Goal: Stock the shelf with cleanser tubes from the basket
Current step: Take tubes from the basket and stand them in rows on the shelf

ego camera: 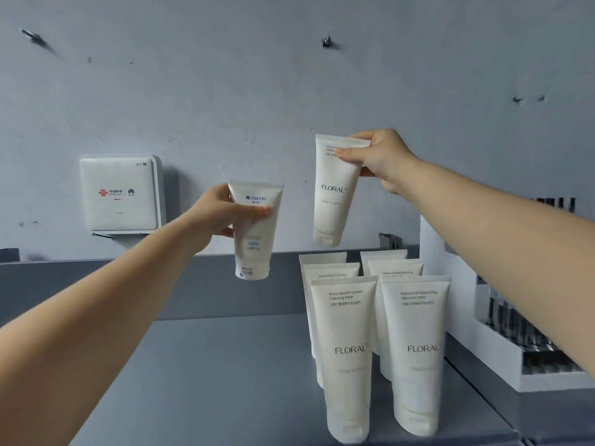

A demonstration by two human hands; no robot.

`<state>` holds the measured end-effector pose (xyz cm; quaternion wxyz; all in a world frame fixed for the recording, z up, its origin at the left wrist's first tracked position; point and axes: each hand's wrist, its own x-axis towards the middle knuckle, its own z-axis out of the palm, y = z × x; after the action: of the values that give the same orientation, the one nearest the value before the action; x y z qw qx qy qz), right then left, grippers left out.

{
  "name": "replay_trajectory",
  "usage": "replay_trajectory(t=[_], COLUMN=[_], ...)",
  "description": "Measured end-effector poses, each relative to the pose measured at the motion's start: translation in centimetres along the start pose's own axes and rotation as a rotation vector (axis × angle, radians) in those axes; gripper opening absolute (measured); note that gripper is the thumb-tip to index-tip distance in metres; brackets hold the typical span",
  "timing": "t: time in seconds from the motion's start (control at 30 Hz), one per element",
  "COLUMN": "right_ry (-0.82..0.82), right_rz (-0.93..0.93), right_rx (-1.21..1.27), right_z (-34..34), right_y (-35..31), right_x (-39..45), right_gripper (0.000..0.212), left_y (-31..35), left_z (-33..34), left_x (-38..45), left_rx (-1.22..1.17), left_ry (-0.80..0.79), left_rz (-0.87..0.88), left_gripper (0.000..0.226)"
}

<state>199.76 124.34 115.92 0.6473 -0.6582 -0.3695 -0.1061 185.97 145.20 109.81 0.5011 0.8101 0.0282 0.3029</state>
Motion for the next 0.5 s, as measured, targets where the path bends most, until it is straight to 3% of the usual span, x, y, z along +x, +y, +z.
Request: replay_trajectory(t=[0.13,0.27,0.5], right_ry=[-0.090,-0.308,-0.459], right_rz=[0.120,0.189,0.233], right_rx=[-0.068,-0.327,-0.579], right_z=[0.9,2.0,3.0], right_y=[2.7,4.5,6.6], right_x=[2.0,2.1,2.1], right_gripper=[0.045,0.033,0.012], left_y=[-0.9,-2.1,-3.7], left_z=[0.0,0.2,-0.1], left_x=[1.7,2.6,3.2], left_rx=[0.055,0.083,0.131], left_ry=[-0.023,-0.034,-0.077], left_rz=[-0.044,-0.076,-0.136], left_gripper=[0.021,0.025,0.023])
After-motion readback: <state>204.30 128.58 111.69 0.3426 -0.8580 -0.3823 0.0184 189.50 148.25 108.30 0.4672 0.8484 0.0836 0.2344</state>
